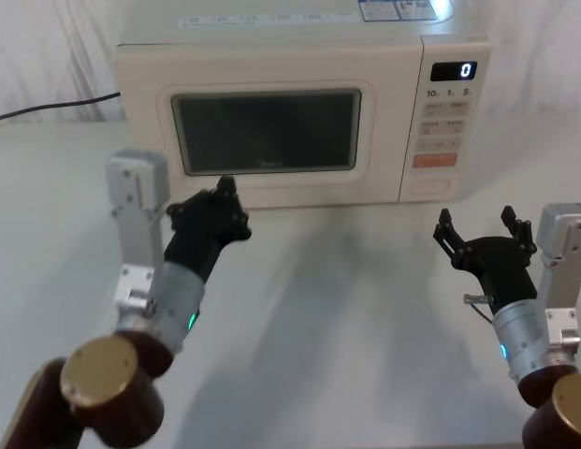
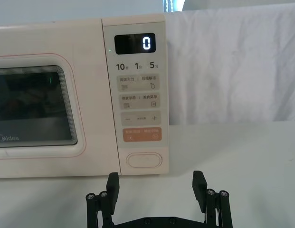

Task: Press the button to open the microwave door with one hand; close the microwave door with the other hand.

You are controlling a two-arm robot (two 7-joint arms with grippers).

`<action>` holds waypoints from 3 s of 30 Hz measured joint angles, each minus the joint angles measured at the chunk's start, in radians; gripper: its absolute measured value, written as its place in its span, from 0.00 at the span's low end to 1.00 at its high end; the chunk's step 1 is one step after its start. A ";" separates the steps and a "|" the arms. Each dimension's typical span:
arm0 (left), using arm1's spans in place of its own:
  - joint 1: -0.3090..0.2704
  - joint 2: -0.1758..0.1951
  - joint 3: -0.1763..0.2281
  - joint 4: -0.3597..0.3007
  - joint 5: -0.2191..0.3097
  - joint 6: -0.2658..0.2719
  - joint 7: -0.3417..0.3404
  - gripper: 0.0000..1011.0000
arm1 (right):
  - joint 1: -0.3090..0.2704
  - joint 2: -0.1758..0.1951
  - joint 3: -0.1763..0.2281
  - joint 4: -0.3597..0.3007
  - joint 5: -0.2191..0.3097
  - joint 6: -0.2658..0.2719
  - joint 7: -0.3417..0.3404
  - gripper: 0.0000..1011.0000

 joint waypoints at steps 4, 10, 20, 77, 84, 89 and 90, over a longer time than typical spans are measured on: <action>0.062 0.009 -0.014 -0.027 0.002 -0.037 0.017 0.00 | 0.000 0.000 0.000 0.000 0.000 0.000 0.000 0.99; 0.133 0.004 -0.036 -0.038 0.008 -0.088 0.045 0.00 | 0.000 0.000 0.000 0.000 0.000 0.000 0.000 0.99; 0.170 -0.009 -0.068 -0.043 0.007 -0.108 0.055 0.00 | 0.000 0.000 0.000 0.000 0.000 0.000 0.000 0.99; 0.169 -0.015 -0.076 -0.038 0.010 -0.112 0.062 0.99 | 0.000 0.000 0.000 0.000 0.000 0.000 0.000 0.99; 0.169 -0.015 -0.076 -0.038 0.010 -0.112 0.062 0.99 | 0.000 0.000 0.000 0.000 0.000 0.000 0.000 0.99; 0.169 -0.015 -0.076 -0.038 0.010 -0.112 0.062 0.99 | 0.000 0.000 0.000 0.000 0.000 0.000 0.000 0.99; 0.169 -0.015 -0.076 -0.038 0.010 -0.112 0.062 0.99 | 0.000 0.000 0.000 0.000 0.000 0.000 0.000 0.99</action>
